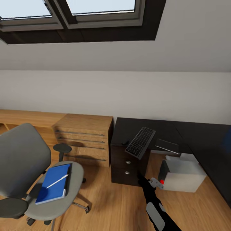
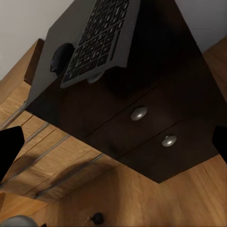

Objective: In the bedroom, organize the workspace by keeping the computer under the desk, ensuring the monitor is on the desk, placing the keyboard on the desk next to the monitor, placing the mouse on the desk next to the keyboard, moving the folder from the swivel chair onto the desk next to the mouse, stacking the notebook on top of the folder with the pen on top of the notebook, and positioning the swivel chair next to the desk.

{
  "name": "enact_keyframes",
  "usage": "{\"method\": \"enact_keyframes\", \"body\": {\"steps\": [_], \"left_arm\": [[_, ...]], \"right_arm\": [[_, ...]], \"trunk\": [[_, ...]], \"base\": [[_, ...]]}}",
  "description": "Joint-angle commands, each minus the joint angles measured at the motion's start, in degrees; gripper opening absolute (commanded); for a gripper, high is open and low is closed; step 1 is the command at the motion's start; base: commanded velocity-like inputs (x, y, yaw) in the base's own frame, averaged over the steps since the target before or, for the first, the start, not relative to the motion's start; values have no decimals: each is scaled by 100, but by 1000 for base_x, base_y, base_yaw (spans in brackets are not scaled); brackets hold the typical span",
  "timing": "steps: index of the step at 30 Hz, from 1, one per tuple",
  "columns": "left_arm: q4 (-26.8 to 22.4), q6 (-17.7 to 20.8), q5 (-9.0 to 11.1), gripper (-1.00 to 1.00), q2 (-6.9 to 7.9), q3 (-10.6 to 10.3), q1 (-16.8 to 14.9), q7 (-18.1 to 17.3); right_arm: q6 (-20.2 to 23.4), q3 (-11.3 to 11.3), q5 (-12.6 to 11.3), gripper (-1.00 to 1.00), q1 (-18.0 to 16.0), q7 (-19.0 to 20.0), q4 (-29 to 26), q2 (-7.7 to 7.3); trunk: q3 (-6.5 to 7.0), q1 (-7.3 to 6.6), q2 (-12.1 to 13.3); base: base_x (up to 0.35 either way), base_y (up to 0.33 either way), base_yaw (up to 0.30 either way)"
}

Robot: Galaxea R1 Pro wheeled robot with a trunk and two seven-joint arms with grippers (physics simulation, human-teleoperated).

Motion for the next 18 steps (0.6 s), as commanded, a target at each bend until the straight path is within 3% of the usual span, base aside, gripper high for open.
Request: {"method": "enact_keyframes", "body": {"steps": [1,18], "left_arm": [[9,-10,34,100,0,50,-5,-61],[3,-24,34,100,3,48,-6,-62]], "right_arm": [[-30,12,-60,100,-5,39,7,-8],[-120,32,-39,100,-5,32,162,15]], "trunk": [[-25,23,-46],[-330,396,-727]], "base": [[0,0,53],[0,0,2]]}}
